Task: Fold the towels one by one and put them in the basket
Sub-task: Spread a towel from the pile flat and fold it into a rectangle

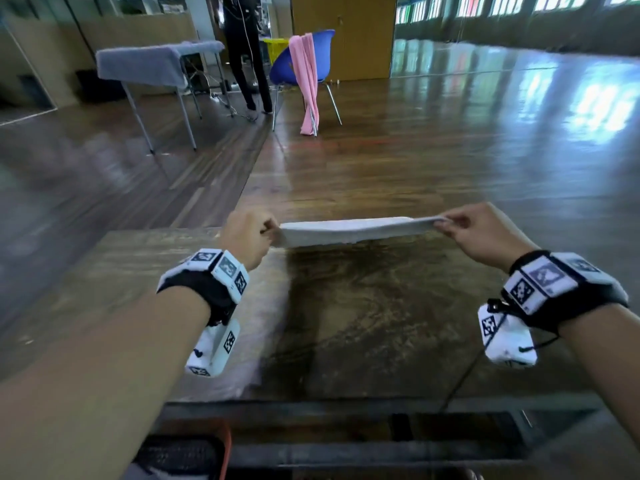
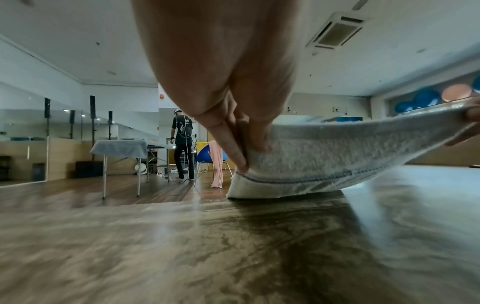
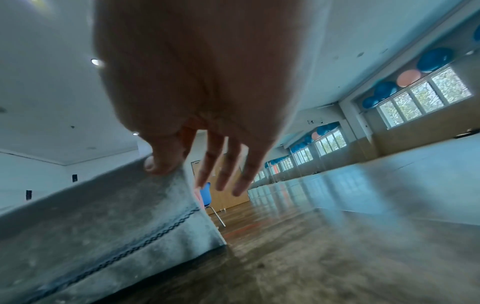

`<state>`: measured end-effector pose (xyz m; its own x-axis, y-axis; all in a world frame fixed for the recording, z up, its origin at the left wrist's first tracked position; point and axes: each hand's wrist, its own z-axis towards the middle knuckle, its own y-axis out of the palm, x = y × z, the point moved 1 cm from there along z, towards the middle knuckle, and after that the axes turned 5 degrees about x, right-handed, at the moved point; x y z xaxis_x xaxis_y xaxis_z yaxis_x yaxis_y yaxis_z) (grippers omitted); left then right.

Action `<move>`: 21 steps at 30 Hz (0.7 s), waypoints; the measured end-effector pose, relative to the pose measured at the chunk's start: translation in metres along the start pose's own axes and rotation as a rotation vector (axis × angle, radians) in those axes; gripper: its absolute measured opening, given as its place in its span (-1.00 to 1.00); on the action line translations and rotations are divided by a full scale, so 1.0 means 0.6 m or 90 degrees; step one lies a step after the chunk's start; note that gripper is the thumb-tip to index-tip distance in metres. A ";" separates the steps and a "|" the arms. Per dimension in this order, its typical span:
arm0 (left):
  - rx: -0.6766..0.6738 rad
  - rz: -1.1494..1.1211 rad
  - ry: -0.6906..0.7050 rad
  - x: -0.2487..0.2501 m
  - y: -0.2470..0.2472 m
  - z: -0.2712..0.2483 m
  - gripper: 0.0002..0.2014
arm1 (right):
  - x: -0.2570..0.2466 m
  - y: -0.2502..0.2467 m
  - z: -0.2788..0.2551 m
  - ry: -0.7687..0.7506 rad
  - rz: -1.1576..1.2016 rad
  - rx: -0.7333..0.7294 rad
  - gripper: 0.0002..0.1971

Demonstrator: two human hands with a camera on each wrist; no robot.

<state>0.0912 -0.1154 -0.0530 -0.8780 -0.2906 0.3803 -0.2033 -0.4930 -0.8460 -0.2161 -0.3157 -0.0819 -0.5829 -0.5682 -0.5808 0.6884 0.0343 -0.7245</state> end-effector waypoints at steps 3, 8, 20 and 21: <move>-0.073 0.022 -0.018 0.007 -0.034 -0.051 -0.82 | -0.020 -0.039 -0.062 -0.029 0.040 -0.069 -0.83; -0.105 -0.054 -0.015 0.028 -0.103 -0.116 -0.89 | -0.061 -0.116 -0.146 -0.063 0.012 -0.085 -0.78; -0.415 -0.237 -0.103 0.091 -0.228 -0.245 -0.93 | -0.133 -0.245 -0.264 0.087 0.153 -0.331 -0.75; -0.470 -0.261 -0.114 0.093 -0.231 -0.252 -0.94 | -0.132 -0.250 -0.269 0.103 0.157 -0.370 -0.72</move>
<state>0.0048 0.0610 0.0290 -0.6051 -0.3621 0.7090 -0.7729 0.0536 -0.6323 -0.3429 -0.1430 0.0129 -0.5262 -0.3569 -0.7718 0.4913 0.6132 -0.6186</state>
